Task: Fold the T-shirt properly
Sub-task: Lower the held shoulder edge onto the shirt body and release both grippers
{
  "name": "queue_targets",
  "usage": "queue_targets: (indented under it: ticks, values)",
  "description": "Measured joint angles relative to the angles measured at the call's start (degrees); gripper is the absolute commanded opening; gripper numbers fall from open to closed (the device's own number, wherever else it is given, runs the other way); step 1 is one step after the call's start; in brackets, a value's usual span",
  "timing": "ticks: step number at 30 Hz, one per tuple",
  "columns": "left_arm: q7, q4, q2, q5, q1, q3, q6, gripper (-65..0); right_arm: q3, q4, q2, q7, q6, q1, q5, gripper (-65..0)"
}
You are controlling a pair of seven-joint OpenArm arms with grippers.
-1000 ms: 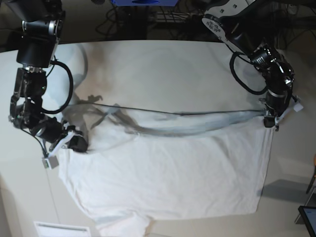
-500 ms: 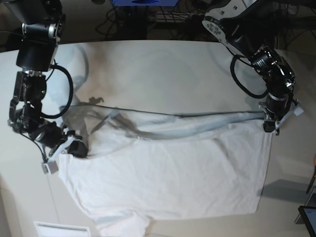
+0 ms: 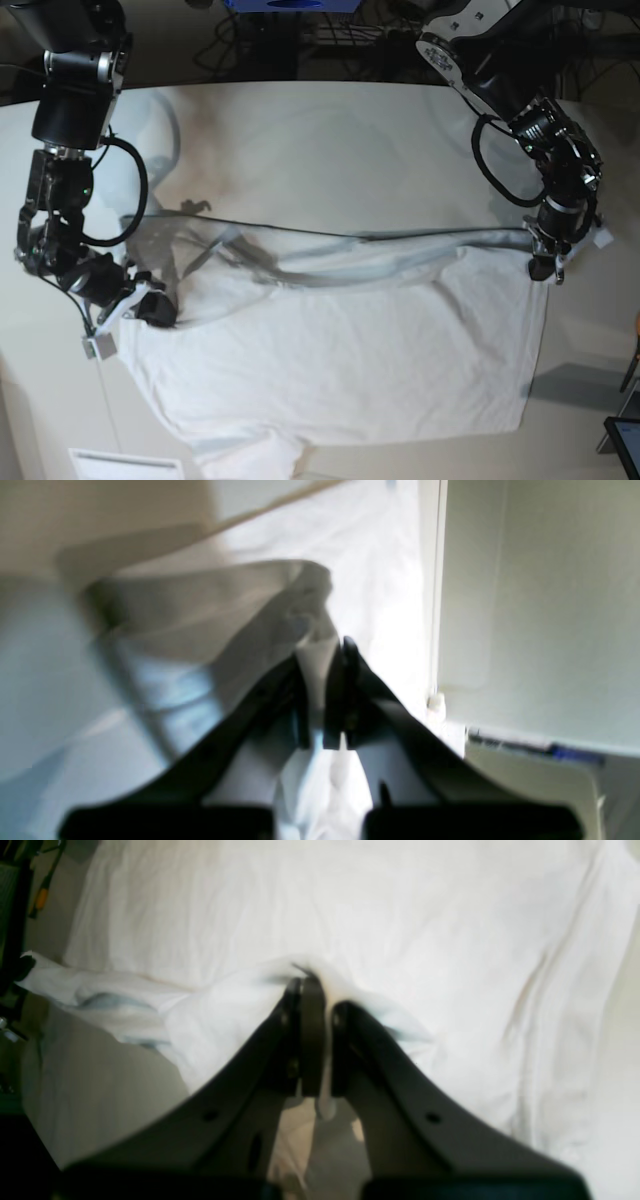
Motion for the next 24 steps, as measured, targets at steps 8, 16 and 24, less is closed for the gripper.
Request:
queue_targets:
  ticks: [8, 16, 24]
  values:
    - [0.17, -2.34, -3.48, 0.17, -1.14, 1.05, 0.07, -65.0, -1.46, -0.20, 0.15, -0.09, 0.00, 1.29, -0.20, -64.7]
    - [0.15, -4.42, -6.56, 0.15, -3.82, 6.34, 0.11, -65.0, -9.97, -2.71, -0.24, 5.29, -0.28, 2.86, 0.11, -64.7]
    - [-0.07, -8.15, -7.34, 0.39, -5.22, 6.54, 0.13, -65.0, -9.86, -7.63, 0.20, 6.49, -2.51, 4.22, -0.20, -64.7]
